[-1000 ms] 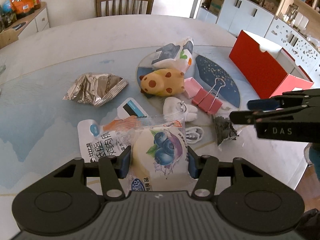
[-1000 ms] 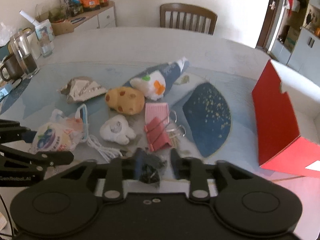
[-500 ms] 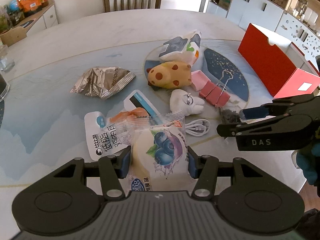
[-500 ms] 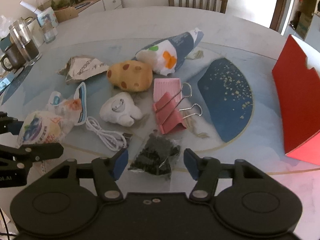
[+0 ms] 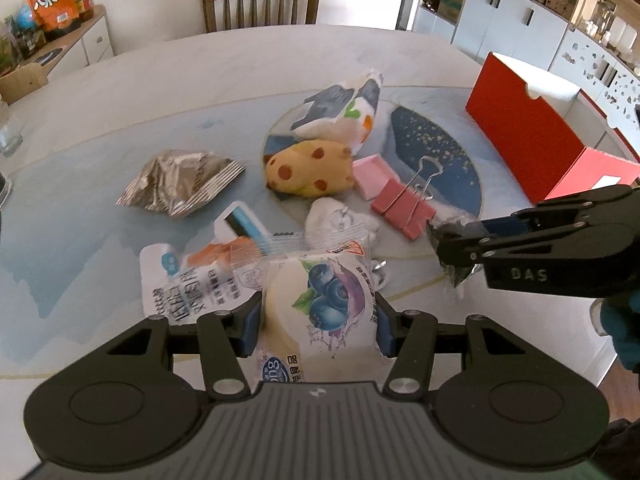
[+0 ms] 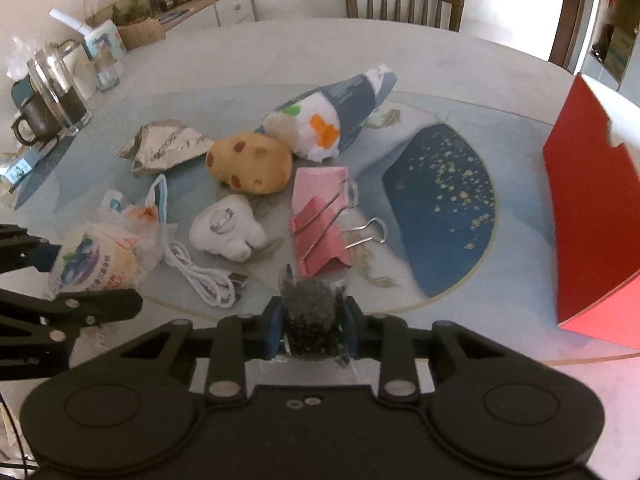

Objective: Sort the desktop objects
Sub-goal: 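Carry the mesh bag and blueberry bread bag into the red box with both tools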

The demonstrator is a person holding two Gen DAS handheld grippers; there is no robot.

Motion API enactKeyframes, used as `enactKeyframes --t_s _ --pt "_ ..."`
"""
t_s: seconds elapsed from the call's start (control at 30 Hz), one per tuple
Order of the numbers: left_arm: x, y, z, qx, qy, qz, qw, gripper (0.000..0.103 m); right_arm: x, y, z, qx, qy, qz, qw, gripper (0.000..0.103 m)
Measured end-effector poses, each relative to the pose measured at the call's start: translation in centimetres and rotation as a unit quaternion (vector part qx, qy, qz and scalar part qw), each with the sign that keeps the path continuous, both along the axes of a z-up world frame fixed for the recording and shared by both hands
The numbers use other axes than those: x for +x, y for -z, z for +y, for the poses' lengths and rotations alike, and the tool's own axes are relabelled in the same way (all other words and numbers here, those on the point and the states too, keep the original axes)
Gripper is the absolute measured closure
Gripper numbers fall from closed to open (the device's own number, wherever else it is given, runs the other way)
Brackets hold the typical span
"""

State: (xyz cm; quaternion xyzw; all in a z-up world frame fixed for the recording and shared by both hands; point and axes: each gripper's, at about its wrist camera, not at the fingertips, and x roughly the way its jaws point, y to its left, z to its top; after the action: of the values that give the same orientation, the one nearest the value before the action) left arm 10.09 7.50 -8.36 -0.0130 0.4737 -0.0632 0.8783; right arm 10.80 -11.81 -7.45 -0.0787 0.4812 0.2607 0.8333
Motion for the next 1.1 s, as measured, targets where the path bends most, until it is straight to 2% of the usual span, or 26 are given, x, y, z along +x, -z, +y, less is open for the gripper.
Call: enactKeyframes --t_s 0.5,0.83,1.1 --pt "2.2 -3.9 -6.1 -0.002 0.027 -0.036 0.999 0.05 1.6 -6.1 -6.6 0.044 0.018 -0.031 0.998 0.074" --pt "3.4 -6.0 -10.5 0.002 0.053 -0.055 0.9971 0.05 2.5 -8.7 -11.2 0.068 0.036 -0.05 0.996 0.074" --pt "4.8 -7.3 -15.1 0.005 0.091 -0.071 0.9932 0.05 3.0 -10.2 -15.2 0.074 0.058 -0.077 0.993 0.074"
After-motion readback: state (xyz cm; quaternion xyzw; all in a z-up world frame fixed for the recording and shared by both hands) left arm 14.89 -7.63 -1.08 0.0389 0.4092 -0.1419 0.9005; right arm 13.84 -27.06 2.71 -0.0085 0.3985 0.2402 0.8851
